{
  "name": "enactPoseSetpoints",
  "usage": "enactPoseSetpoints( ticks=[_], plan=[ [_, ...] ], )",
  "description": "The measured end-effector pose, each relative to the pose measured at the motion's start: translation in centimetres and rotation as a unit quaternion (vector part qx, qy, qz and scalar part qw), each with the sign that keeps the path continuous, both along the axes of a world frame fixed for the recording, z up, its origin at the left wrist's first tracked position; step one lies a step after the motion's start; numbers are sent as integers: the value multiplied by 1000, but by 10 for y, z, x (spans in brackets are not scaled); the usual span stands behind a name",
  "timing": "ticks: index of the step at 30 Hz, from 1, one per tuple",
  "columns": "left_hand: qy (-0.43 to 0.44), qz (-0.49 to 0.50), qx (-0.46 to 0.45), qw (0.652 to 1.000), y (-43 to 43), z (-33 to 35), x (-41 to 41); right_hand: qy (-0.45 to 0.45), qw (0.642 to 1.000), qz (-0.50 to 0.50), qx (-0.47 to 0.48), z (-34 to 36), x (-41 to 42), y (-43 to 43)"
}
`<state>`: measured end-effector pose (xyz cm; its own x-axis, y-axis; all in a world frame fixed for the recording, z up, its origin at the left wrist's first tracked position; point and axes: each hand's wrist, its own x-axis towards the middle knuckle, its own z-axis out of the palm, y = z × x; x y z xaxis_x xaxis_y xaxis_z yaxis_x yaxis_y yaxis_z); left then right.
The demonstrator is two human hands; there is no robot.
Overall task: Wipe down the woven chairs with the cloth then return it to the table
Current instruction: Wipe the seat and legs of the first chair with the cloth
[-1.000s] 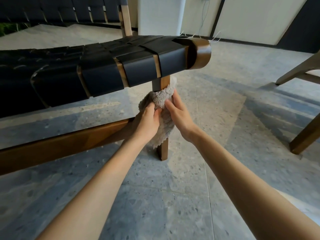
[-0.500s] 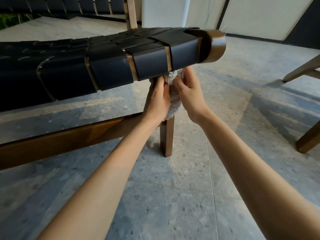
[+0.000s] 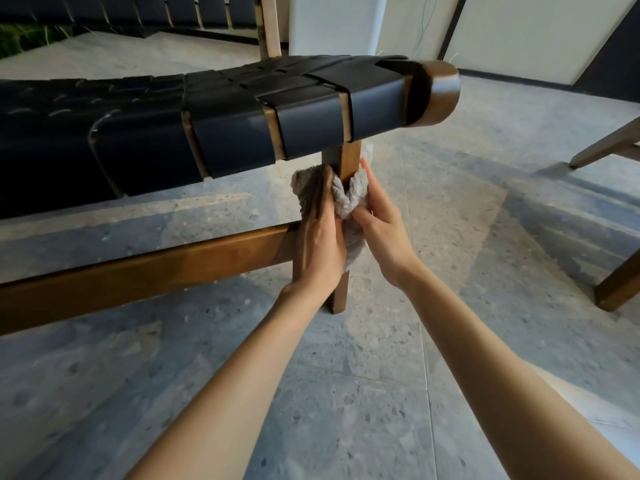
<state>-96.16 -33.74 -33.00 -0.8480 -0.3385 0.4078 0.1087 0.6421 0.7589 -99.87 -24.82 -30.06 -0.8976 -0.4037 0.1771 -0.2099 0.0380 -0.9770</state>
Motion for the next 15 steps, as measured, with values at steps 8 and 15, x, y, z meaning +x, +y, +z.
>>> enactPoseSetpoints(
  ticks=[8,15],
  plan=[
    [33,-66,31,997,-9,20,-17,92,996,-7,8,25,-13,-12],
    [95,-84,136,983,-1,-13,-10,37,999,-5,-5,-2,-3,-7]
  ],
)
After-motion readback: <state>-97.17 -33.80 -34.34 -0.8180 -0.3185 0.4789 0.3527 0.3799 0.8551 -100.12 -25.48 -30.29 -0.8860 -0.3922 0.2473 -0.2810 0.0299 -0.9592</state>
